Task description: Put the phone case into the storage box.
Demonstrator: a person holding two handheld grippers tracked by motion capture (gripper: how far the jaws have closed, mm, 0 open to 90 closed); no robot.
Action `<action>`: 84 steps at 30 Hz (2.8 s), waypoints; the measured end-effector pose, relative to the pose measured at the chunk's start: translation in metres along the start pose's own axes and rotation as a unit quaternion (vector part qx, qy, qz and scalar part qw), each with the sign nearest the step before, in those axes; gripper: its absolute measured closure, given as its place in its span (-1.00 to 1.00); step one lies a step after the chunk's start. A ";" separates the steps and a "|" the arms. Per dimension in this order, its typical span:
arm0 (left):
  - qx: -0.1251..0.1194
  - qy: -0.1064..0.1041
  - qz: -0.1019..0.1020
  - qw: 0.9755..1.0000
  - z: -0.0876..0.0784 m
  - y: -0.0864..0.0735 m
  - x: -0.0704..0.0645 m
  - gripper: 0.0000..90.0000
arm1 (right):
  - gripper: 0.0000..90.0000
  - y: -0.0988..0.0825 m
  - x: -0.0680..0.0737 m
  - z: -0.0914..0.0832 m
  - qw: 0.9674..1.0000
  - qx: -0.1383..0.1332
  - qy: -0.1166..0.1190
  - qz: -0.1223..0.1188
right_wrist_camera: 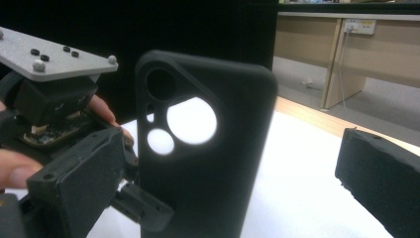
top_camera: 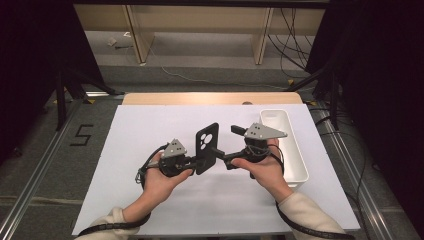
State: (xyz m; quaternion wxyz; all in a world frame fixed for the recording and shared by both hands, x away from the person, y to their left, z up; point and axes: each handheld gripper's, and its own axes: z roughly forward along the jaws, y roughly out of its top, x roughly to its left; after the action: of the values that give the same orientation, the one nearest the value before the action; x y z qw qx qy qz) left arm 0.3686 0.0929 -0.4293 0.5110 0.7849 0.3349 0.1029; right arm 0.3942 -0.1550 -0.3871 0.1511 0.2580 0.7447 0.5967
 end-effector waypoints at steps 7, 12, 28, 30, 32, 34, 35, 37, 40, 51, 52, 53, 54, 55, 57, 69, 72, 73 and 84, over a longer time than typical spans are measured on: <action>0.000 -0.004 0.001 1.000 0.004 0.001 -0.004 0.77 | -0.99 0.000 0.006 0.005 1.000 -0.008 0.005 0.008; 0.002 -0.009 0.007 1.000 0.006 0.000 -0.007 0.77 | -0.99 -0.001 0.007 0.009 1.000 -0.018 -0.001 0.015; 0.005 -0.015 0.009 1.000 0.012 -0.001 -0.013 0.77 | -0.98 -0.002 0.012 0.018 1.000 -0.020 -0.020 0.009; 0.005 -0.014 0.009 1.000 0.012 -0.001 -0.013 0.77 | -0.97 -0.002 0.011 0.018 0.999 -0.020 -0.024 0.010; 0.005 -0.015 0.009 1.000 0.013 -0.001 -0.014 0.77 | -0.95 -0.003 0.011 0.018 0.999 -0.020 -0.027 0.013; 0.005 -0.015 0.010 1.000 0.013 -0.001 -0.014 0.77 | -0.91 -0.004 0.012 0.019 0.999 -0.022 -0.029 0.014; 0.005 -0.016 0.010 1.000 0.014 -0.001 -0.014 0.77 | -0.90 -0.004 0.012 0.019 0.999 -0.023 -0.030 0.014; 0.005 -0.017 0.009 1.000 0.014 -0.002 -0.014 0.77 | -0.87 -0.005 0.013 0.020 0.999 -0.022 -0.032 0.015; 0.006 -0.017 0.010 1.000 0.015 -0.002 -0.015 0.77 | -0.80 -0.006 0.013 0.020 0.999 -0.025 -0.038 0.016; 0.006 -0.017 0.011 1.000 0.015 -0.001 -0.015 0.77 | -0.71 -0.007 0.012 0.019 0.998 -0.029 -0.040 0.024; 0.007 -0.017 0.012 1.000 0.015 -0.001 -0.015 0.77 | -0.71 -0.007 0.013 0.019 0.998 -0.029 -0.040 0.024; 0.006 -0.017 0.012 1.000 0.015 -0.001 -0.015 0.77 | -0.70 -0.006 0.013 0.019 0.999 -0.028 -0.039 0.022; 0.008 -0.017 0.013 1.000 0.015 -0.002 -0.015 0.77 | -0.70 -0.006 0.013 0.020 0.999 -0.026 -0.035 0.019; 0.008 -0.017 0.013 1.000 0.015 -0.002 -0.015 0.77 | -0.69 -0.006 0.012 0.020 0.999 -0.024 -0.032 0.016; 0.008 -0.018 0.014 1.000 0.015 -0.002 -0.016 0.77 | -0.69 -0.005 0.013 0.020 0.999 -0.024 -0.033 0.014; -0.004 -0.042 0.033 0.999 0.013 0.002 -0.017 0.61 | -0.67 0.000 0.014 0.017 0.999 -0.029 -0.032 0.015; -0.010 -0.058 0.050 0.997 0.009 0.005 -0.017 0.21 | -0.67 0.001 0.013 0.015 0.999 -0.030 -0.030 0.017; -0.014 -0.051 0.059 0.997 0.007 0.006 -0.018 0.00 | -0.67 0.001 0.013 0.015 0.999 -0.032 -0.030 0.017; -0.012 -0.034 0.073 0.997 -0.008 0.007 -0.018 -1.00 | -0.66 0.005 0.010 0.011 0.999 -0.039 -0.032 0.013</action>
State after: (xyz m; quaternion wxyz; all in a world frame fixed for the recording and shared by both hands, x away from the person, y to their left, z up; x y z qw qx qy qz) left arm 0.3539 0.0855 -0.4167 0.5226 0.8042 0.2578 0.1169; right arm 0.3926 -0.1396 -0.3846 0.1767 0.2802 0.7120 0.6191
